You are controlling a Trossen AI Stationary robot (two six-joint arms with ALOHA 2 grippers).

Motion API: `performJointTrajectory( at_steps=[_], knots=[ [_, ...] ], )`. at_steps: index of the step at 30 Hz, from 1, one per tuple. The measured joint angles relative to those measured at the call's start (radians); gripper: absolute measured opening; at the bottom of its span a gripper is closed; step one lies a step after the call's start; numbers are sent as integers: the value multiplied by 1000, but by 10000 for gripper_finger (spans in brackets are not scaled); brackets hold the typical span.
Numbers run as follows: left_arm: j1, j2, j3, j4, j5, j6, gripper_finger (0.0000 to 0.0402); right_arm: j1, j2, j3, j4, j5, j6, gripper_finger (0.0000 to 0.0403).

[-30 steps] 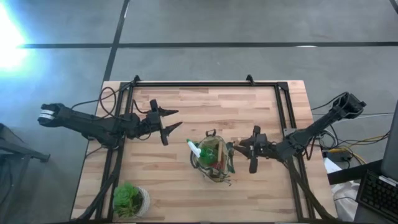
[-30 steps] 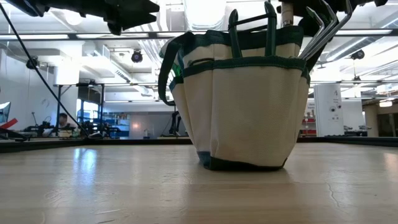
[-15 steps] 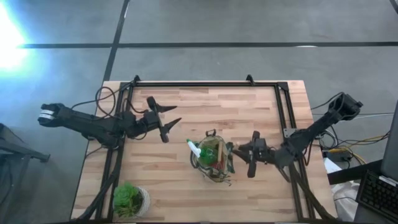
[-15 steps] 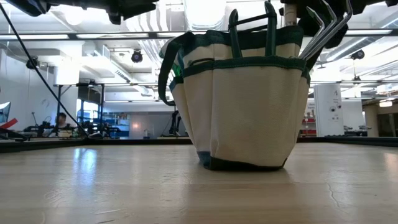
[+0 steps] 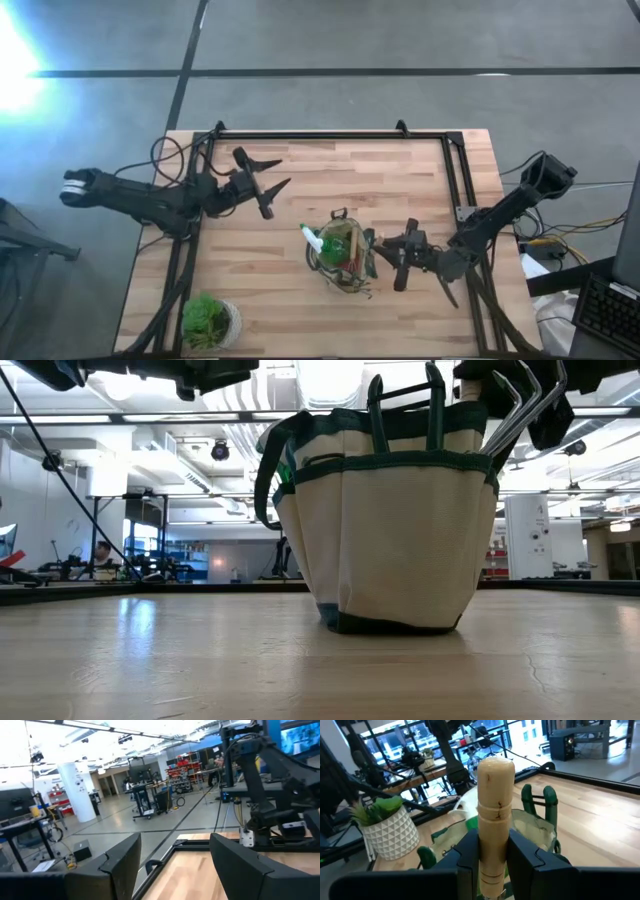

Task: Pick & Place Garden tools in Gardening bag
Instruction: Put the trowel into the side pocket of the gardening bag

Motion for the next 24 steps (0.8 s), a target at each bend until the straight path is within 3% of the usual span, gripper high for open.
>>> performJointTrajectory(
  at_steps=[11, 24],
  knots=[
    [29, 18, 0, 4, 4, -26, 239, 0, 122, 2, 67, 31, -1, 57],
    [29, 18, 0, 5, 6, -51, 239, 0, 280, 99, 58, 30, -39, 57]
  ],
)
